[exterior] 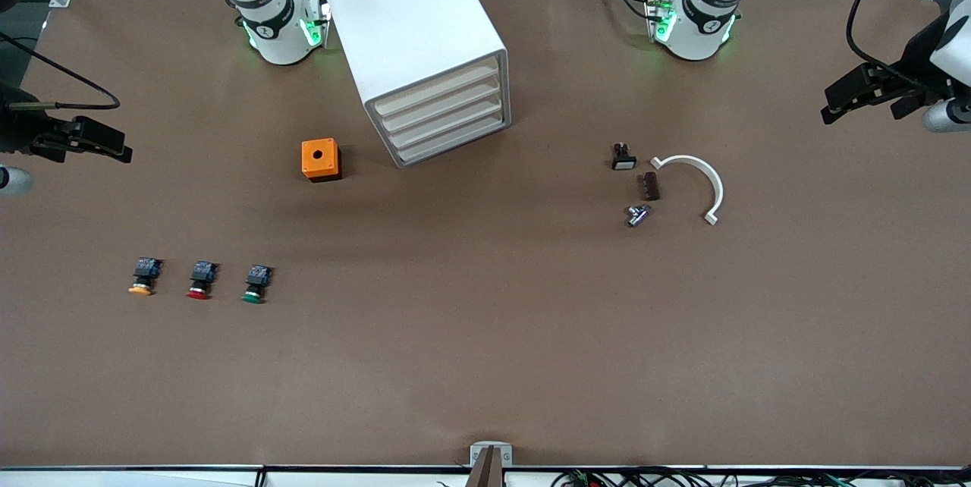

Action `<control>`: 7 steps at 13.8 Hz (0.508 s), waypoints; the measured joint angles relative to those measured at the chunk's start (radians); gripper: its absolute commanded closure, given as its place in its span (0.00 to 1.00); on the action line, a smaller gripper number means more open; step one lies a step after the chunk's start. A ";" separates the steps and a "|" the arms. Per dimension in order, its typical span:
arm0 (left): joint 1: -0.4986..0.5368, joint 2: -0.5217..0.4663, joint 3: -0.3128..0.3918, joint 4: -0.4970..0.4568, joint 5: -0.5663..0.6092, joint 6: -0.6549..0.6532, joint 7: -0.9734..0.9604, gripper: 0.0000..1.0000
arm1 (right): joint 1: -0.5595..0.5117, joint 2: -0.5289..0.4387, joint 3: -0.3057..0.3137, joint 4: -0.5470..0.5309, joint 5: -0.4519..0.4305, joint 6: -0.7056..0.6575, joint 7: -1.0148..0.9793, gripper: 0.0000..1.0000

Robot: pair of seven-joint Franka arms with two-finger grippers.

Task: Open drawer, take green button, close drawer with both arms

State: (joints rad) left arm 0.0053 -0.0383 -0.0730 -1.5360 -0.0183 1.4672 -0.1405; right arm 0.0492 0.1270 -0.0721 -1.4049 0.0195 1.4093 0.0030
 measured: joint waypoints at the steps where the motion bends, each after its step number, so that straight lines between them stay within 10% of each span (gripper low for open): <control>1: 0.000 0.000 0.000 0.000 0.000 0.000 0.000 0.00 | 0.000 0.000 0.000 0.000 0.000 0.000 0.000 0.00; 7: -0.003 0.000 -0.010 0.001 0.005 -0.005 0.000 0.00 | 0.000 0.000 0.000 0.000 0.000 0.001 0.000 0.00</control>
State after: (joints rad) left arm 0.0022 -0.0383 -0.0833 -1.5352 -0.0129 1.4625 -0.1405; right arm 0.0492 0.1270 -0.0722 -1.4049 0.0195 1.4098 0.0030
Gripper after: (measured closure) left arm 0.000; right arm 0.000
